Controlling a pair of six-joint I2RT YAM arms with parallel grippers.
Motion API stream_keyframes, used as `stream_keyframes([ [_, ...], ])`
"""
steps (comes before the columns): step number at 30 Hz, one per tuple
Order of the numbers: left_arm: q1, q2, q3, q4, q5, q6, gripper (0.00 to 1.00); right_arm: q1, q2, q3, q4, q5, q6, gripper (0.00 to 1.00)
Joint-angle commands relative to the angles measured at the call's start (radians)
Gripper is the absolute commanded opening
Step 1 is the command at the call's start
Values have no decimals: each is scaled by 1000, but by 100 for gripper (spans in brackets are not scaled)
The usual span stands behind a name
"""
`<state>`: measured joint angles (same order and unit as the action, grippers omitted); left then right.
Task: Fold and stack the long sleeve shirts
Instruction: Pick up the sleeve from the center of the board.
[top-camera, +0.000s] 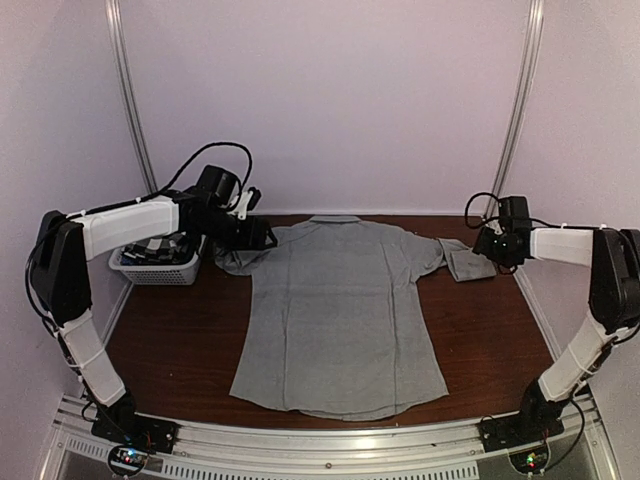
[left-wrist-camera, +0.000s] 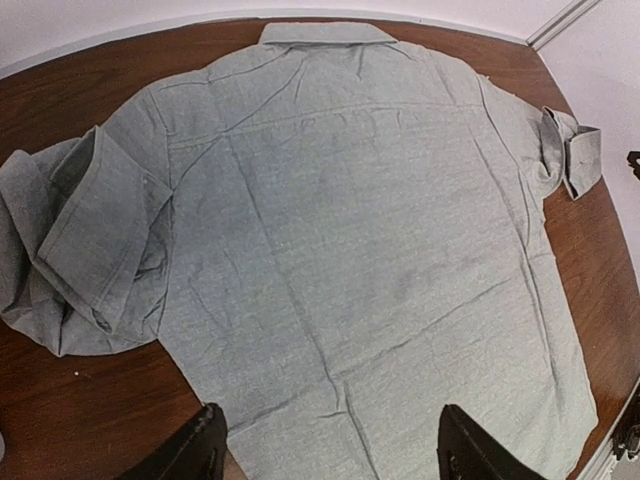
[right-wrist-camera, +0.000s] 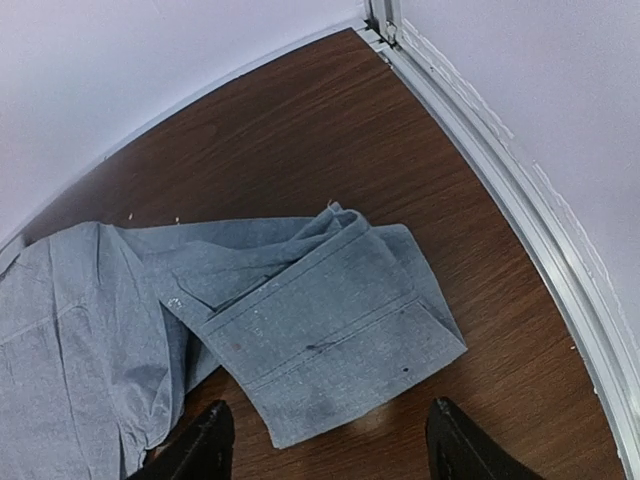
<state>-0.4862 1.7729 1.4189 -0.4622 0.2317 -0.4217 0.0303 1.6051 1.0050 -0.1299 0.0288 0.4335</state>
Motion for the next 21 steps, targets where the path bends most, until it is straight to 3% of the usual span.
stream_keyframes([
  [1, -6, 4, 3, 55, 30, -9, 73, -68, 34, 31, 12, -95, 75, 69],
  [10, -6, -1, 2, 56, 34, -5, 73, -167, 223, 229, -4, -135, 33, 75],
  [16, -6, -5, 5, 56, 35, -3, 73, -171, 349, 337, -28, -196, 7, 70],
  [21, -6, -3, 8, 57, 42, -4, 73, -165, 390, 335, -22, -245, 22, 67],
])
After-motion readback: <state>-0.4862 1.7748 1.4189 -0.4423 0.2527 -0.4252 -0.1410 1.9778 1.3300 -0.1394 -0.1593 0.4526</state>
